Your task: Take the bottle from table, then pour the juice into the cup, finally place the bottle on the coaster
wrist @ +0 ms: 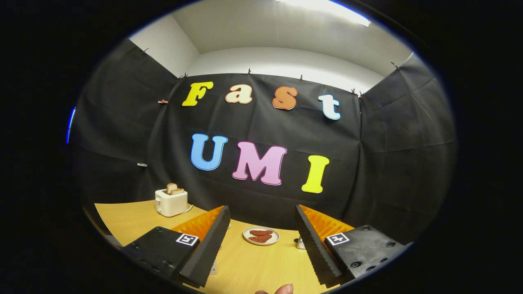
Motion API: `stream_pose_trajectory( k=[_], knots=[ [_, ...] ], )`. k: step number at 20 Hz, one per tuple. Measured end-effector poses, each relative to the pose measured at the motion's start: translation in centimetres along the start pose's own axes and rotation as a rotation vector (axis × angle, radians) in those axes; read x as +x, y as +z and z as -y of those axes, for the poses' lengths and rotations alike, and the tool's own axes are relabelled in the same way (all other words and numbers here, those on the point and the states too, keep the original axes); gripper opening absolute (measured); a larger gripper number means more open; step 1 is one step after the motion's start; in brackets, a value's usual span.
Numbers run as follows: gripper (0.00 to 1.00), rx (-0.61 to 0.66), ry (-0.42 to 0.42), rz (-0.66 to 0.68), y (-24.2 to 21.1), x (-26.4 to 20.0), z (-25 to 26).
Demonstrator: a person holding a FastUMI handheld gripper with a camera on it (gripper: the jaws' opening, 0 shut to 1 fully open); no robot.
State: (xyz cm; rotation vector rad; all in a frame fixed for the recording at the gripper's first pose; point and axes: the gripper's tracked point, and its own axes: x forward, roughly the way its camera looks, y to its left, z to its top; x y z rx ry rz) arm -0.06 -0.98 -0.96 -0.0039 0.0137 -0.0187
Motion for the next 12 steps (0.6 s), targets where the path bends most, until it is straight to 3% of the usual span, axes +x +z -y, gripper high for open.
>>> stream_pose_trajectory(
  k=[7, 12],
  knots=[
    [0.97, -0.011, 0.014, 0.016, 0.3, 0.1, -0.6],
    [0.97, 0.058, 0.03, 0.025, -0.7, 0.1, -1.8]
  ],
)
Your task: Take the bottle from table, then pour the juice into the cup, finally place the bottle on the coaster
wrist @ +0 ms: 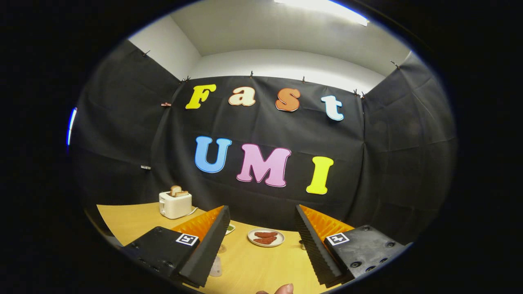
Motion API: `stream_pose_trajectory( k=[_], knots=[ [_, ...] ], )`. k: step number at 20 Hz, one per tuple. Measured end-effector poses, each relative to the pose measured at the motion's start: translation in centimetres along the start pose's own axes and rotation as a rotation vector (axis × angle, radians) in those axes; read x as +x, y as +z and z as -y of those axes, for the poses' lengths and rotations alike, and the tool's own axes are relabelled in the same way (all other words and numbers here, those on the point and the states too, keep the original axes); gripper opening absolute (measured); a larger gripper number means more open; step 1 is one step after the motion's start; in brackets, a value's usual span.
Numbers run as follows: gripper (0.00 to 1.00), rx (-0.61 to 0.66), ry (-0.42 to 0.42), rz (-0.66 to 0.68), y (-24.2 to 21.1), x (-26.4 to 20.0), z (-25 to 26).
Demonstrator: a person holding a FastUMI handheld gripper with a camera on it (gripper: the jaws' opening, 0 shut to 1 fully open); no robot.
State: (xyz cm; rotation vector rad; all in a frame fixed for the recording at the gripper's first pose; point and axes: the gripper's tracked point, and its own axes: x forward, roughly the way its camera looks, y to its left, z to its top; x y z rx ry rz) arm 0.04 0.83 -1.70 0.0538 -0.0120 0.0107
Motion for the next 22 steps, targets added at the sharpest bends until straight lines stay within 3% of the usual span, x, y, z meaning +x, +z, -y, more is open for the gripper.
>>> stream_pose_trajectory(
  k=[9, 22],
  knots=[
    [0.97, 0.02, 0.02, -0.023, -6.7, 0.5, -4.3],
    [0.97, 0.019, 0.026, -0.153, -20.7, 0.6, -11.5]
  ],
)
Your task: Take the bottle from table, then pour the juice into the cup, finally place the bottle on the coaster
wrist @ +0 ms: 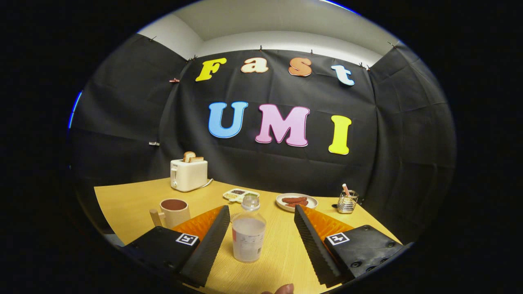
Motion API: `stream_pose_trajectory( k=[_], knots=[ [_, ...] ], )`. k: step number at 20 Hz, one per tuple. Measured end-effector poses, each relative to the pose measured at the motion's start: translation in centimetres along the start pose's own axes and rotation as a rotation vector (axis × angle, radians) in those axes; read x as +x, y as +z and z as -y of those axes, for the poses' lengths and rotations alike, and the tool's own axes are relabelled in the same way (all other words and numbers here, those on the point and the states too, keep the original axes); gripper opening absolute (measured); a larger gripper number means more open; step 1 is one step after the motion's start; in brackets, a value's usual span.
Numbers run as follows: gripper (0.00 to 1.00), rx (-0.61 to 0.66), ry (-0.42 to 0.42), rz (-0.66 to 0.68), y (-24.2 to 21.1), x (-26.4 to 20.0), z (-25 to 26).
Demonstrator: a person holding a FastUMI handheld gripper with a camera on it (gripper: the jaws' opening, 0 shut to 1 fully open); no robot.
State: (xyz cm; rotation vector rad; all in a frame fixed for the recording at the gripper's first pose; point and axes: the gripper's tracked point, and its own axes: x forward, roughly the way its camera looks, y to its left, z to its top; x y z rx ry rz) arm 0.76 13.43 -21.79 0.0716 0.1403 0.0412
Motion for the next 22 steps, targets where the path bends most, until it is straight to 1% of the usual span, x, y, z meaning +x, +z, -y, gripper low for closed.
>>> stream_pose_trajectory(
  k=[6, 8, 15, 18, 22],
  knots=[
    [0.97, 0.007, -0.014, -0.059, -5.6, 1.1, -1.9],
    [0.97, 0.006, -0.019, -0.07, -6.6, 1.5, -2.2],
    [0.97, 0.023, -0.073, -0.084, -8.7, 4.1, -2.0],
    [0.97, 0.051, -0.091, -0.072, -8.5, 5.5, -2.2],
    [0.97, 0.079, -0.095, -0.056, -8.2, 6.7, -3.0]
  ],
)
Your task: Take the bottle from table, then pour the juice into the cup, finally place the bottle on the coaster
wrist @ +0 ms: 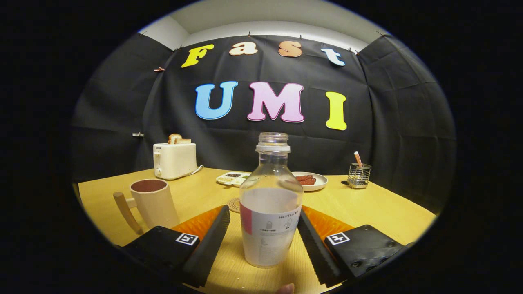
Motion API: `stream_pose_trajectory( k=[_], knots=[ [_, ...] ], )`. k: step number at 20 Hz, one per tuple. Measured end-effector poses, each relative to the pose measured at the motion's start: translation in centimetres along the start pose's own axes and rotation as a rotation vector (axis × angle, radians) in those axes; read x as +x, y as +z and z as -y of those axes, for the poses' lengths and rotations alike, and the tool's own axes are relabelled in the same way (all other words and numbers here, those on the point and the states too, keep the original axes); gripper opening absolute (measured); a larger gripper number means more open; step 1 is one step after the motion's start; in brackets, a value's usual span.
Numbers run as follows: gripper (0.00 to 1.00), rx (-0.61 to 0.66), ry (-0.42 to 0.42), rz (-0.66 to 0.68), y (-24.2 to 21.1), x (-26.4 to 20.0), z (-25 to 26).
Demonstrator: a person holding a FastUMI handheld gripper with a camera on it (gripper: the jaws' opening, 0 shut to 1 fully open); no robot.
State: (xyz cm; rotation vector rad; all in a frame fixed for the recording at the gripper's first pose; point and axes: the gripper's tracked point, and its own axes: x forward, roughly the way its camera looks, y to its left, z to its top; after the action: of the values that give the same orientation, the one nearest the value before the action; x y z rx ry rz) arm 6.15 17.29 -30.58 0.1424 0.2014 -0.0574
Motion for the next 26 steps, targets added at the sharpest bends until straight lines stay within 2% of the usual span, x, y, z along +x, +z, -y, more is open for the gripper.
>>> stream_pose_trajectory(
  k=[3, 4, 8, 10, 15, 19, 23, 26],
  knots=[
    [0.96, 0.024, -0.025, 0.005, 0.0, 0.9, 0.4],
    [0.77, 0.028, -0.027, 0.007, 0.0, 0.9, 0.4],
    [0.72, -0.022, -0.064, -0.027, 0.2, 1.3, 0.6],
    [0.7, -0.057, -0.101, -0.029, 1.8, 1.3, 1.4],
    [0.69, -0.293, -0.171, -0.039, 7.5, 1.9, 3.2],
    [0.69, -0.475, -0.173, -0.045, 12.0, 2.0, 2.4],
    [0.69, -0.681, -0.096, -0.064, 12.9, 1.2, -1.8],
    [0.69, -0.772, -0.036, -0.082, 11.9, 0.7, -4.5]
  ],
)
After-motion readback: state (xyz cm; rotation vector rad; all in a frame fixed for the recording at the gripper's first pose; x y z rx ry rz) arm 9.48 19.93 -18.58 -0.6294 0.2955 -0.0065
